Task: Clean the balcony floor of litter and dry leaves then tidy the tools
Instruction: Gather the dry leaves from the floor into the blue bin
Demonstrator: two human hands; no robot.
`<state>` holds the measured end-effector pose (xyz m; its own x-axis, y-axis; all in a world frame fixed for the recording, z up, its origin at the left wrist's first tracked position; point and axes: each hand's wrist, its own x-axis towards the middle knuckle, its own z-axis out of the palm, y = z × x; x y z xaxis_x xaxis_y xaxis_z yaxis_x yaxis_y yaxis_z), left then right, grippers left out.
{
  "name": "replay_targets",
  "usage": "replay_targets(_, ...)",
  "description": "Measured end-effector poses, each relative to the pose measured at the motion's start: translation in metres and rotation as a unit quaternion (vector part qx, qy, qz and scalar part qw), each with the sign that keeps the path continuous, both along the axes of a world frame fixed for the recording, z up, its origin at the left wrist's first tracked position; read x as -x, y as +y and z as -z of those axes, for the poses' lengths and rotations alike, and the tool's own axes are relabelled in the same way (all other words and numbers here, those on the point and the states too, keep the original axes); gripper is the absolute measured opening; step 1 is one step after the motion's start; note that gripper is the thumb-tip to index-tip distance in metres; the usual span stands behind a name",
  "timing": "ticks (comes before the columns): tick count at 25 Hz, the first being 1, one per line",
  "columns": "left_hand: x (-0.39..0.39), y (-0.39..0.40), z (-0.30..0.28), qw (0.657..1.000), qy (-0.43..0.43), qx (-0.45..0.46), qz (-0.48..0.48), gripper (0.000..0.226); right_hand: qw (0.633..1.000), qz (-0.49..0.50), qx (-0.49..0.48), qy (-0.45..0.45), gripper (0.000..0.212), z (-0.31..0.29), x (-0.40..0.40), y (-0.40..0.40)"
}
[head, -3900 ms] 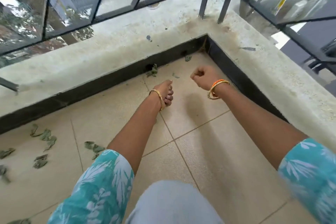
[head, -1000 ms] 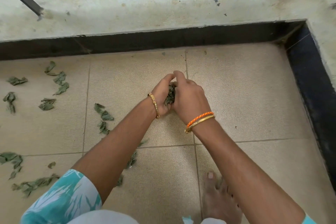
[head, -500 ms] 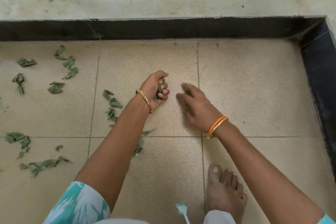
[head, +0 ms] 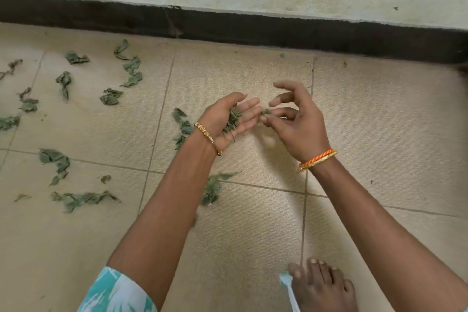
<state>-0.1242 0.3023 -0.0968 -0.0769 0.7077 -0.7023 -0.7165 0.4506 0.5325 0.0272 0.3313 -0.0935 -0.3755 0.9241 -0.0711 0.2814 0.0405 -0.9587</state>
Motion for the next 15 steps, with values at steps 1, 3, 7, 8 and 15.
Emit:
replay_targets(1,0.004,-0.005,-0.001,1.000,-0.017,-0.016,0.014,0.010,1.000,-0.016,0.018,0.017,0.059,-0.005,0.010,-0.001)
replay_targets(3,0.012,-0.016,0.003,0.999,-0.026,-0.033,0.018,0.028,0.998,-0.059,0.011,0.020,0.065,-0.007,0.033,-0.004)
replay_targets(7,0.028,-0.043,0.010,0.995,0.029,0.035,-0.090,0.020,0.977,-0.168,-0.083,-0.097,0.040,-0.005,0.069,-0.009)
replay_targets(8,0.036,-0.052,0.013,0.991,0.057,0.058,-0.105,0.013,0.967,-0.197,-0.109,-0.115,0.030,-0.005,0.076,-0.009)
replay_targets(15,0.076,-0.135,-0.016,0.967,0.068,0.093,-0.226,0.040,0.877,-0.387,-0.155,-0.240,0.053,0.018,0.115,-0.016)
